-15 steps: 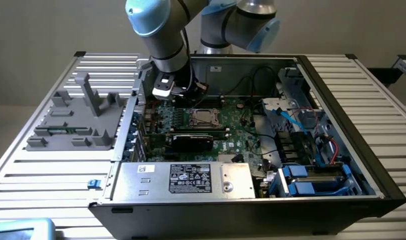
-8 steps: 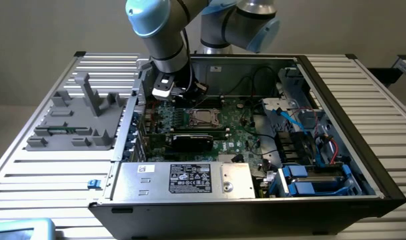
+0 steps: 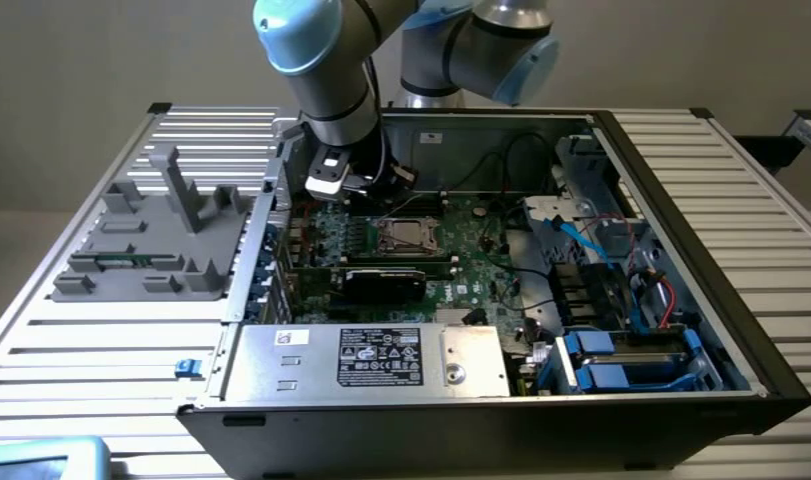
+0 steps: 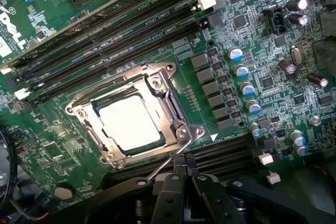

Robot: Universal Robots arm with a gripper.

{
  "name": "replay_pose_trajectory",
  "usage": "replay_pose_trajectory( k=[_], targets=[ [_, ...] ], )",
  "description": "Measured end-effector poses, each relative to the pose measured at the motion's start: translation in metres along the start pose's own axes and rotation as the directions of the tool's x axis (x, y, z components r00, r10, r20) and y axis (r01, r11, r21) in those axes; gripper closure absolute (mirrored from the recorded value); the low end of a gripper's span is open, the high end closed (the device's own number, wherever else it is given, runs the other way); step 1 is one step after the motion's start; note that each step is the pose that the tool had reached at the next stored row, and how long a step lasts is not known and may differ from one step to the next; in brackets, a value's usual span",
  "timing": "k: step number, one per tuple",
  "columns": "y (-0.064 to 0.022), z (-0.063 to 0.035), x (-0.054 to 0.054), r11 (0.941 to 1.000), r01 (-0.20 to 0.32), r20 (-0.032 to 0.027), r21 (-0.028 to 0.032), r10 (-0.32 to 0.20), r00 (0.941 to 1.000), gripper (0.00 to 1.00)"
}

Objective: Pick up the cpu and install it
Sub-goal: 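Install the first cpu locking lever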

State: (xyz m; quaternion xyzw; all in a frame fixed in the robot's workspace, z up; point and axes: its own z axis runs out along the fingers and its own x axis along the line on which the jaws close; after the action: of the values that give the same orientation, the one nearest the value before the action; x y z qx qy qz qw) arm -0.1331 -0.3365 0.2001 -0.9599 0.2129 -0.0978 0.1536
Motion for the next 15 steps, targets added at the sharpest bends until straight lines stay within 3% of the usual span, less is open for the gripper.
replay_pose_trajectory(
  k=[15],
  targets=[
    [-0.0004, 0.0004, -0.0001, 1.0000, -0.001, 0.0000, 0.0000, 0.001, 1.0000, 0.89]
  ],
)
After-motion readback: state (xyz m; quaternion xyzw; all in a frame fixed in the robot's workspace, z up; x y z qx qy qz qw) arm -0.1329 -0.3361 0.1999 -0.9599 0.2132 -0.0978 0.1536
